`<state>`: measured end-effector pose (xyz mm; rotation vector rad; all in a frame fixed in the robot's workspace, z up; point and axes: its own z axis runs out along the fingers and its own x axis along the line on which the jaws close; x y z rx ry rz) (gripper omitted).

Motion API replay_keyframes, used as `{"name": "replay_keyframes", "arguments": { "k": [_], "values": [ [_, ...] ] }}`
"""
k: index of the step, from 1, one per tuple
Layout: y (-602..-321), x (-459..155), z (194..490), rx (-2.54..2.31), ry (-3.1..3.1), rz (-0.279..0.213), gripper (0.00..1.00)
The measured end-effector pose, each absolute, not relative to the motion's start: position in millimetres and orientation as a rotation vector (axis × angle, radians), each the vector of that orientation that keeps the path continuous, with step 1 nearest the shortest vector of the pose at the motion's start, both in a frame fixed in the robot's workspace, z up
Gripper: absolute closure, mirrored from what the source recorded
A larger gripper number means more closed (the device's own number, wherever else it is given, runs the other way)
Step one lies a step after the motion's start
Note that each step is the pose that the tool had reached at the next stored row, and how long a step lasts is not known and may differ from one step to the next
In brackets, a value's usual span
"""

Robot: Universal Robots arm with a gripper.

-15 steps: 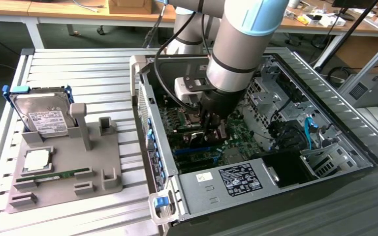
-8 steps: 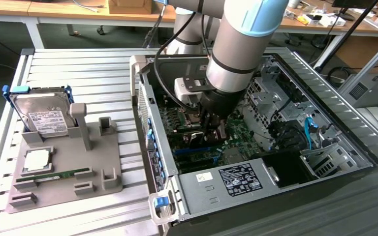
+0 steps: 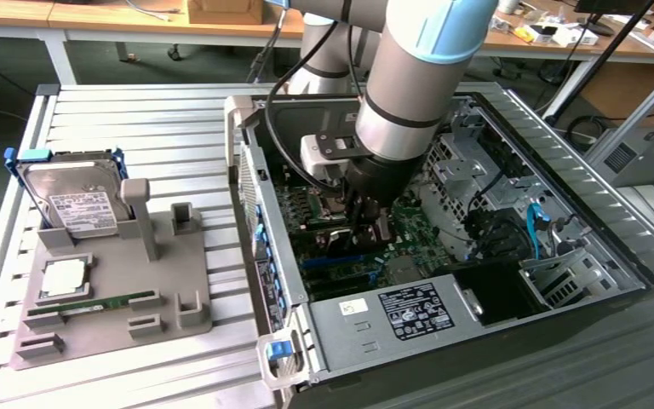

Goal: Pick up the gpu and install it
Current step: 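Insert the gpu into the slot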

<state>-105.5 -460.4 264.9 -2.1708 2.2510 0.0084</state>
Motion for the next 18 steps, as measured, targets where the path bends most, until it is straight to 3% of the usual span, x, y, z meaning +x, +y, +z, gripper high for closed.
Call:
{"name": "replay_keyframes", "arguments": {
  "k": [18],
  "values": [
    [-460.4,-103.5,264.5,-2.175,2.256,0.019,0.73]
  ]
}}
